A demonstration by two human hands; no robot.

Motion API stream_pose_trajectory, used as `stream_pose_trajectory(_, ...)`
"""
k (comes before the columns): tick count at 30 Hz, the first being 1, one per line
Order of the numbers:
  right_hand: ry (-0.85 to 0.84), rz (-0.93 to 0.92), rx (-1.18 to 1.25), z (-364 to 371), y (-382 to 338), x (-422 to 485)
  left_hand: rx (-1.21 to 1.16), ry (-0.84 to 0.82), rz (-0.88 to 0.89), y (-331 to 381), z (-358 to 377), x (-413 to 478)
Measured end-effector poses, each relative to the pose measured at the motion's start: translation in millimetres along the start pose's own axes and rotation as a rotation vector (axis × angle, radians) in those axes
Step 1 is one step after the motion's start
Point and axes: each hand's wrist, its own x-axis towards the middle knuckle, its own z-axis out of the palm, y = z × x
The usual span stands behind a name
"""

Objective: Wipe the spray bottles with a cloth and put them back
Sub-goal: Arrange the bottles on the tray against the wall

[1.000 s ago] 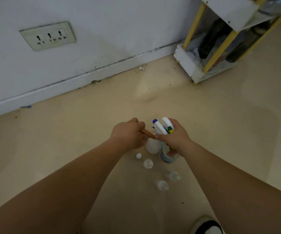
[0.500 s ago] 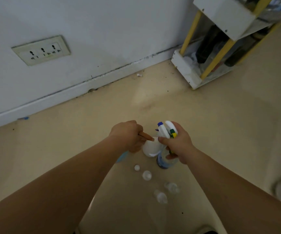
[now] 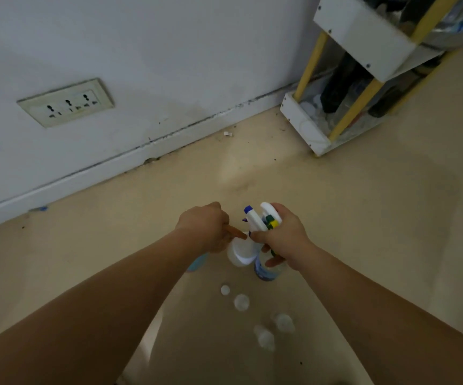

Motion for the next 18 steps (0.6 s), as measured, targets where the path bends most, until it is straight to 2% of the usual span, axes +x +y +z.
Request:
stream_pose_trajectory(3, -0.003, 0.021, 0.049, -14.8, -25.4, -16.9, -0.042, 0.028, -0.006, -0.6, -29.0, -17.1)
stream_pose_trajectory(7, 0.019, -0.025, 0.014, -45.6, -92.4, -67.6, -0.141, 0.061, -0.031, 21.1, -103.1, -64.1)
stream_pose_trajectory(13, 0.035, -0.041, -0.006, -126.9, -232.3, -177.1, -0.327, 0.12, -0.099, 59.3, -263.6, -164.4)
stream_pose_trajectory(18, 0.035, -0.037, 0.005, -193.7, -336.3, -257.6, -0.37, 0.118, -0.108, 94.9, -389.6, -235.9)
